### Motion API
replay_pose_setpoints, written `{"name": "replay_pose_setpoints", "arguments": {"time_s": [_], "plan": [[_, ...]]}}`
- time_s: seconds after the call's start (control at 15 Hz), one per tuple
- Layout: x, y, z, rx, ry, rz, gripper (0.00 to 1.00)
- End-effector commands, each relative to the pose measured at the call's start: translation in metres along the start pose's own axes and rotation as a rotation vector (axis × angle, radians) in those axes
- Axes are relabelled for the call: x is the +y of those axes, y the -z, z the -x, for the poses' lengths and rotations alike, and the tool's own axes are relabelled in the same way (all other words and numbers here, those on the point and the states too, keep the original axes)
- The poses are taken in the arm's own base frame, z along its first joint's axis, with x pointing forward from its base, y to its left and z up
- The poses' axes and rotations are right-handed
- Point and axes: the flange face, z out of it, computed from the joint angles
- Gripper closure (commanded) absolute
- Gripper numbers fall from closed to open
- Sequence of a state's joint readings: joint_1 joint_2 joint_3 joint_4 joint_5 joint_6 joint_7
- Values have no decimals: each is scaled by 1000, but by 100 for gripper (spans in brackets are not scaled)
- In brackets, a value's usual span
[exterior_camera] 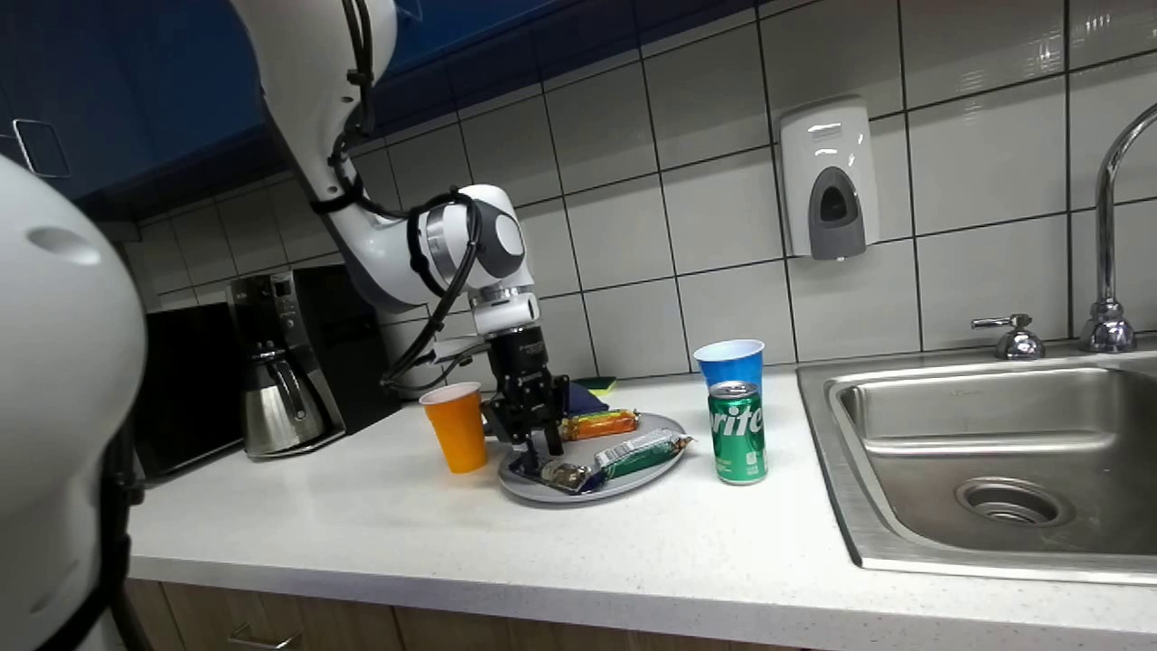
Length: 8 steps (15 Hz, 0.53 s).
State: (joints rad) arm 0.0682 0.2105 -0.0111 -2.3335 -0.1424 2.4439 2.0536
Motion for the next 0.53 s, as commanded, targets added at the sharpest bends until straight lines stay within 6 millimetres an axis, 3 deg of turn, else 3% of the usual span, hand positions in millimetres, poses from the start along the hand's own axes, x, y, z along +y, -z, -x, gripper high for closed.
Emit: {"name": "replay_pose_setpoints", "arguments": {"time_s": [0.0,0.2,0.47], "plan": [[4,9,7,9,49,20,21],[18,17,8,25,95,23,1],[33,32,3,41,182,36,0]]}}
